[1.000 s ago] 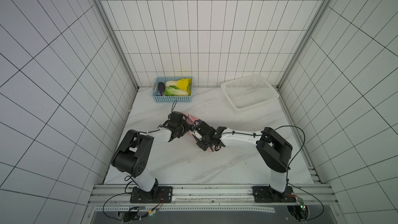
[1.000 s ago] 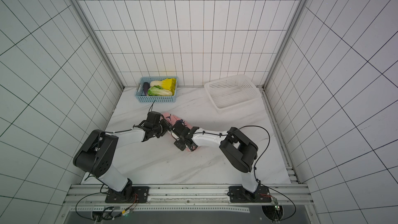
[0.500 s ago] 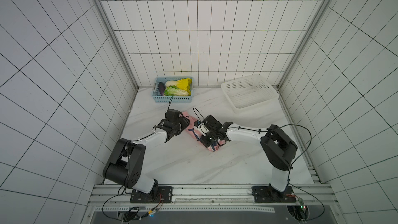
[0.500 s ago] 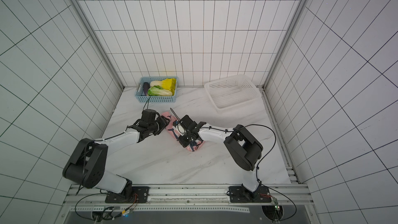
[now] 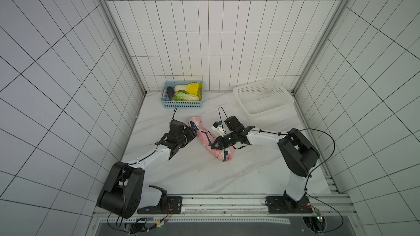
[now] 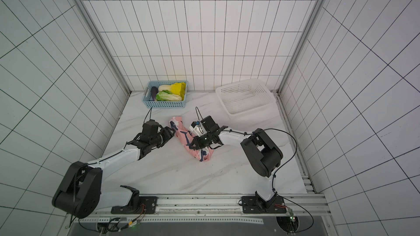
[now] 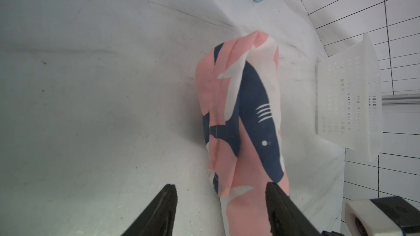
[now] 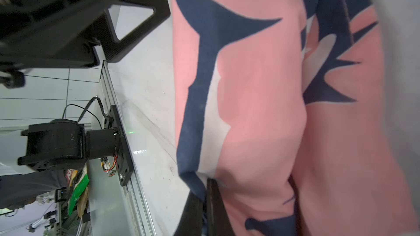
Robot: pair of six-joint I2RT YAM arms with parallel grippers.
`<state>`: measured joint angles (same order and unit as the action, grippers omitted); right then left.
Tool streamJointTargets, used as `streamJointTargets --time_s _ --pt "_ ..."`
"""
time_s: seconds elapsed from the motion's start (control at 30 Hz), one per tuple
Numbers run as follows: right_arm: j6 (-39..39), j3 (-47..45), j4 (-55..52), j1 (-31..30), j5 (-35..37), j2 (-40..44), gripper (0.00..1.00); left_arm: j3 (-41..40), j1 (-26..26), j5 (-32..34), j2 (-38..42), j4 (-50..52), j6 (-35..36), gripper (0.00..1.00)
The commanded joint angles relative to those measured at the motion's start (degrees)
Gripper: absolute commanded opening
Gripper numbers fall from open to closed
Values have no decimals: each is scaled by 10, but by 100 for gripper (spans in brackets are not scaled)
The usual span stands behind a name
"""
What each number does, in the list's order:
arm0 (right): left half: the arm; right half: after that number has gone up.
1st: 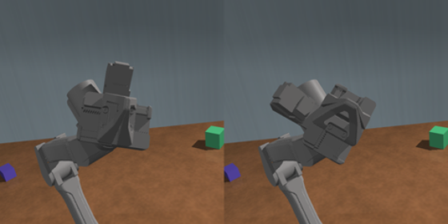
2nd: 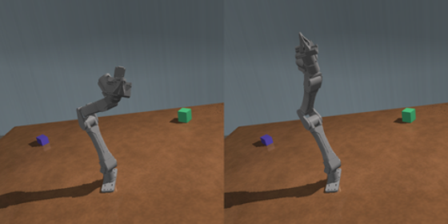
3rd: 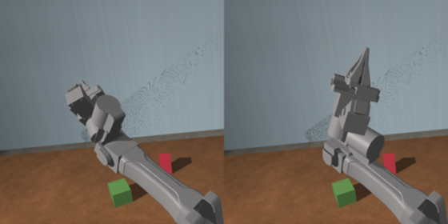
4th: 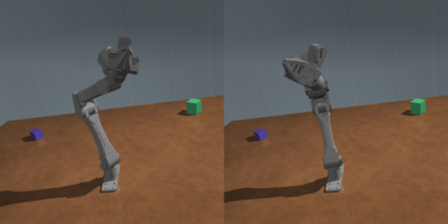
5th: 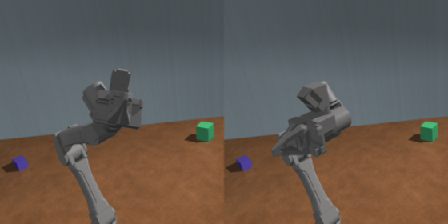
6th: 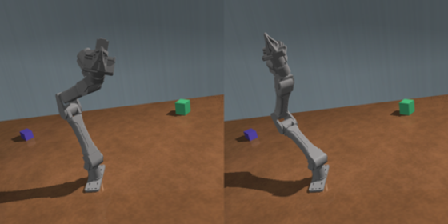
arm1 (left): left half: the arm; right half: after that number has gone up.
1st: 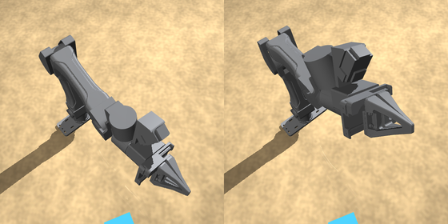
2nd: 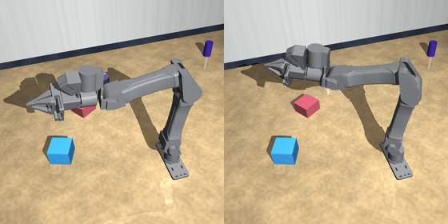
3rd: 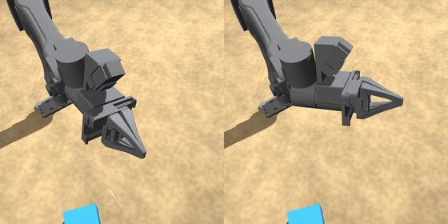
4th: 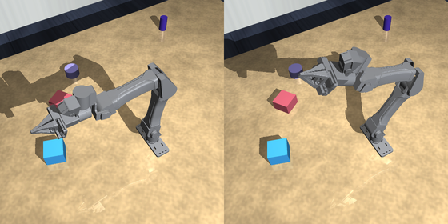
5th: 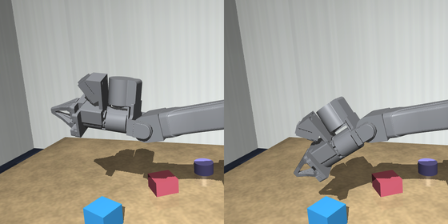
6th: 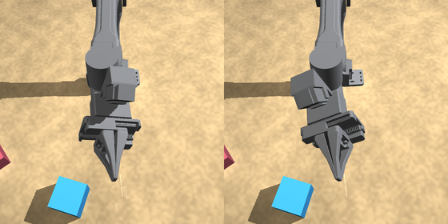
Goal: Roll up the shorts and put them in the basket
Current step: Roll the shorts at the center of the board.
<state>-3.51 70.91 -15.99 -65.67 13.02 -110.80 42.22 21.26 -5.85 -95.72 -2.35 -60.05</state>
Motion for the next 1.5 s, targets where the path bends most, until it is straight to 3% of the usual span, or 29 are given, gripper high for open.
streamJointTargets --time_s 0.0,0.07,0.27,0.37,0.6,0.77,0.93,1.2,1.47 --pt "-1 -12 -15 9 -35 -17 17 13 3 -33 15 26 4 0" --pt "7 -16 -24 20 -79 -7 12 17 0 -36 17 32 10 1" --pt "55 -32 -27 65 -229 24 7 21 -14 -33 45 48 31 50" --pt "82 -42 -16 89 -313 38 7 17 -25 -24 79 59 46 60" --pt "160 -46 22 140 -462 59 6 -20 -39 5 185 78 83 64" --pt "203 -59 62 167 -531 61 6 -56 -38 0 213 74 82 64" --pt "285 -100 165 205 -599 41 7 -84 -35 -29 194 20 75 65" --pt "375 -142 289 244 -647 2 7 -87 -22 -62 119 -101 65 67" --pt "456 -169 392 274 -689 -36 7 -55 3 -68 43 -157 77 67"
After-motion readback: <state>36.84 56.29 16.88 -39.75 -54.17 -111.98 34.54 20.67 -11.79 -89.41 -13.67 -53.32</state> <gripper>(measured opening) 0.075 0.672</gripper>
